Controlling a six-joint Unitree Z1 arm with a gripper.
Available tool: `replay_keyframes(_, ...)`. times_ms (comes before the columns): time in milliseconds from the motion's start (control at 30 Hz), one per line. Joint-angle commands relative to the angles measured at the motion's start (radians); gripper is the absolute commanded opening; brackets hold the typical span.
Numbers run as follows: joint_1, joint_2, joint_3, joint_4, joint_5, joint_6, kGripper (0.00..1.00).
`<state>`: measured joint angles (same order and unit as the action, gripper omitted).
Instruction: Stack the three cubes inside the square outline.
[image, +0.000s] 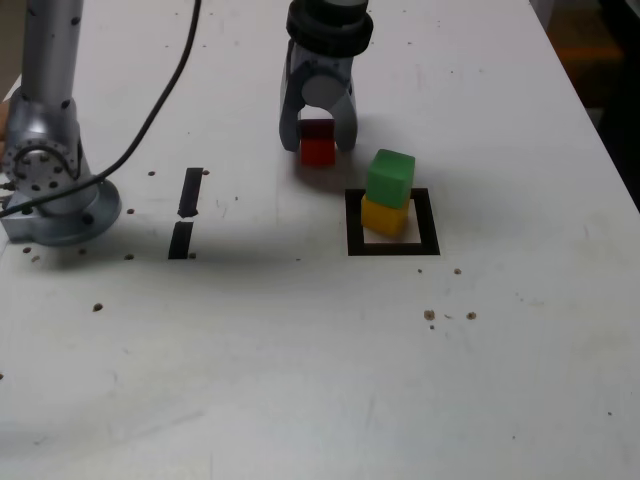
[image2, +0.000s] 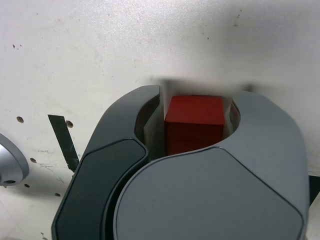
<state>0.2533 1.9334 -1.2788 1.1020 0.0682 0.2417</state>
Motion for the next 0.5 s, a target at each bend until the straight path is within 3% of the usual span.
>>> replay_keyframes(0, 0.001, -0.005, 0.001, 0.005, -0.001, 0.0, 0.57)
replay_keyframes(67, 0.0, -0.009, 0.001, 0.011, -0.002, -0.001, 0.82)
replay_keyframes(133, 0.0, -0.014, 0.002, 0.017, -0.003, -0.003, 0.98)
replay_keyframes(300, -0.011, -0.06, -0.002, 0.051, 0.003, -0.021, 1.0)
replay_keyframes(467, -0.068, -0.17, -0.053, 0.158, 0.021, -0.059, 1.0)
